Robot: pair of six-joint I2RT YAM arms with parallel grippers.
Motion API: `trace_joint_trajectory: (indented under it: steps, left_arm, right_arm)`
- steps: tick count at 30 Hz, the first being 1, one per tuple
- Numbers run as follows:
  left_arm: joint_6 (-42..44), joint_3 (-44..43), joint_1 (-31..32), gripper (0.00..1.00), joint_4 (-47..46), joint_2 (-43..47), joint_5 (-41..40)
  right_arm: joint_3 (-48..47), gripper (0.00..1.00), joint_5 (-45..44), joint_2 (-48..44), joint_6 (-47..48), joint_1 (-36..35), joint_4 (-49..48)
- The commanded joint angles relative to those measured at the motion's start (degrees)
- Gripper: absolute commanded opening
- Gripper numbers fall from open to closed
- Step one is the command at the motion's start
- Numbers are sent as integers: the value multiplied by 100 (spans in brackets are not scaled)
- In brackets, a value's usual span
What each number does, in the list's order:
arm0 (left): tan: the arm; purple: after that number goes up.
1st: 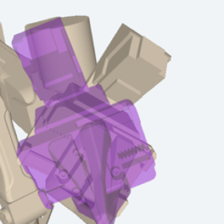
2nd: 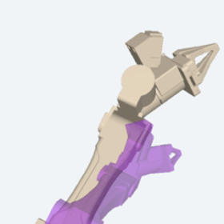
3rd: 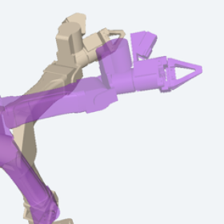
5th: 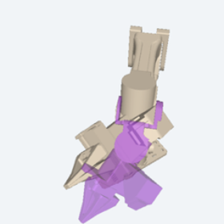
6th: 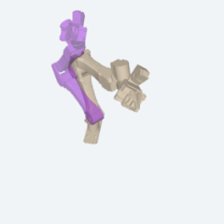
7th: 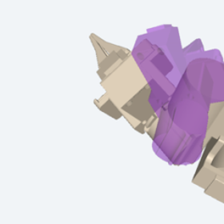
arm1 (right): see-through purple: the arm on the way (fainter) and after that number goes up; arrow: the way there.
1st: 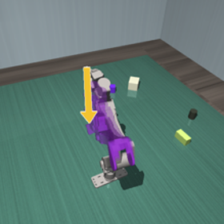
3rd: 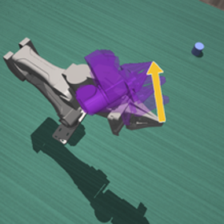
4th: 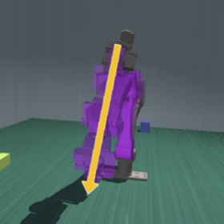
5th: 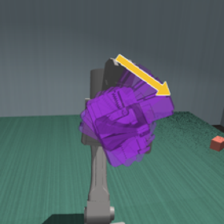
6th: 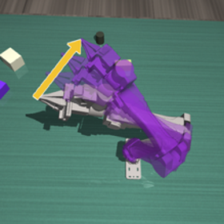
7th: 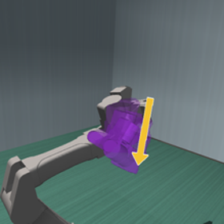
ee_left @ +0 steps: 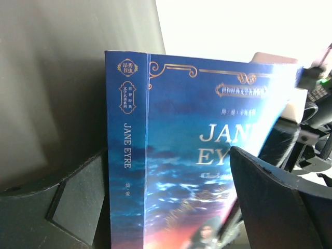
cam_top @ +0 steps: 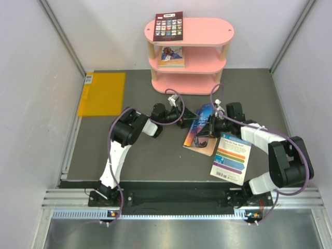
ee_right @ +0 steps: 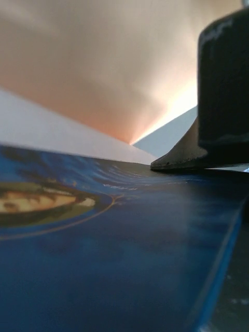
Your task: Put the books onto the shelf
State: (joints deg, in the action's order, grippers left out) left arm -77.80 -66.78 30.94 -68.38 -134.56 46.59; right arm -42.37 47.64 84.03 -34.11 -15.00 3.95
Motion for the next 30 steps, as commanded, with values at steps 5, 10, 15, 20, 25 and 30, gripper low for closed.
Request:
trace_joint_trajectory:
  steps: [5,10,15,20,25,30]
  left_arm:
    - [195,-379,193,99,-255,53,157]
    - [615,-476,290,99,175,105,333]
    - [2485,-677,509,99,2926,685,351]
    - [4807,-1108,984,99,5324,1081,-70]
    - [5231,-942,1099,99,5477,1169,-18]
    - [5029,-1186,1099,67,5782,845,437]
  right_arm:
    - [264,8,-834,-387,607,-196,1643]
    - [387,13,-1370,-387,695,-187,2030]
    - [519,15,-1801,-440,695,-187,2110]
    - [616,16,-1784,-379,704,-187,1979]
    - [695,15,-1793,-282,712,-196,1838]
    - [730,15,-1837,-247,721,-187,1785]
